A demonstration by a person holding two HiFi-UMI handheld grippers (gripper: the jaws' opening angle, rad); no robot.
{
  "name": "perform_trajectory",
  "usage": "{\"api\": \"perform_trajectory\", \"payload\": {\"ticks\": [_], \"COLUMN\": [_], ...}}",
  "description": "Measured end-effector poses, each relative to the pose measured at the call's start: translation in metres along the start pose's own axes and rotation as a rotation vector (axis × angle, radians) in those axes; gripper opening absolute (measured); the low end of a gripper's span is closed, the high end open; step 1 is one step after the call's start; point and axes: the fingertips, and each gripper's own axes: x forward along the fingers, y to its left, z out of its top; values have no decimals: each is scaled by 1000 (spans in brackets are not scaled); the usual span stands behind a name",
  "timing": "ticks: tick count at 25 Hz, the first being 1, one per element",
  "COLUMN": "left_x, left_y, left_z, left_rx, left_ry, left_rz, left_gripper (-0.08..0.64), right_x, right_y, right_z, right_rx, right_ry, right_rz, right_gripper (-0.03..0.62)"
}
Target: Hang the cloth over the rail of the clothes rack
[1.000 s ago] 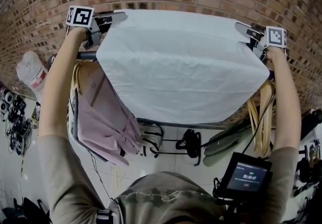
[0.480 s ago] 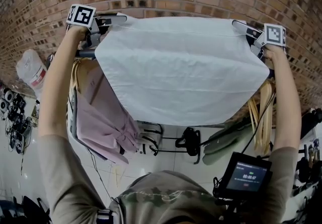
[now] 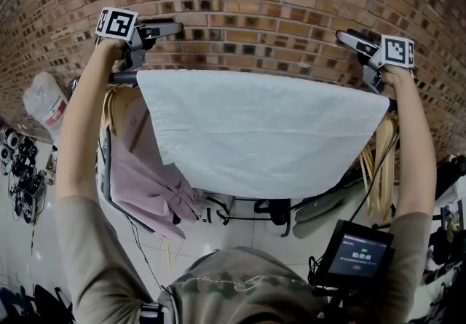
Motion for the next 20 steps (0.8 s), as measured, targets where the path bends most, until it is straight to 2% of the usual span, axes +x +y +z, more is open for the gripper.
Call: {"api": "perform_trajectory", "payload": {"ticks": [2, 4, 9, 10, 11, 12, 13, 14, 18, 20], "left_x": [0, 0, -7, -9, -11, -13, -14, -14, -20, -25], "left_y": [-2, -2, -3, -5, -7, -10, -13, -16, -32, -51], "left_z": [2, 4, 17, 21, 25, 30, 34, 37, 53, 63], "left_rx": [-4, 5, 106, 130, 160, 186, 202, 210, 283, 308], "left_ry": [-18, -31, -64, -75, -84, -96, -109, -122, -186, -227], "left_rz": [-8, 3, 46, 51, 58, 61, 55, 44, 13, -51], "left_gripper": [374, 373, 370, 325, 163, 16, 6, 6, 6, 6], "right_x": [3, 0, -3, -5, -8, -11, -13, -15, -15, -15], "right_y": [9, 10, 27, 30, 32, 34, 36, 40, 56, 65], "right_z": [3, 9, 25, 26, 28, 31, 36, 40, 42, 42], "right_rx": [-12, -20, -57, -80, -108, -131, -146, -158, -241, -271], "right_ry": [-27, -61, -133, -135, -141, -157, -177, -194, -188, -171], "right_rz": [67, 73, 149, 153, 153, 152, 156, 169, 208, 211], "right_gripper": [437, 436, 434, 414, 251, 140, 36, 8, 8, 8]}}
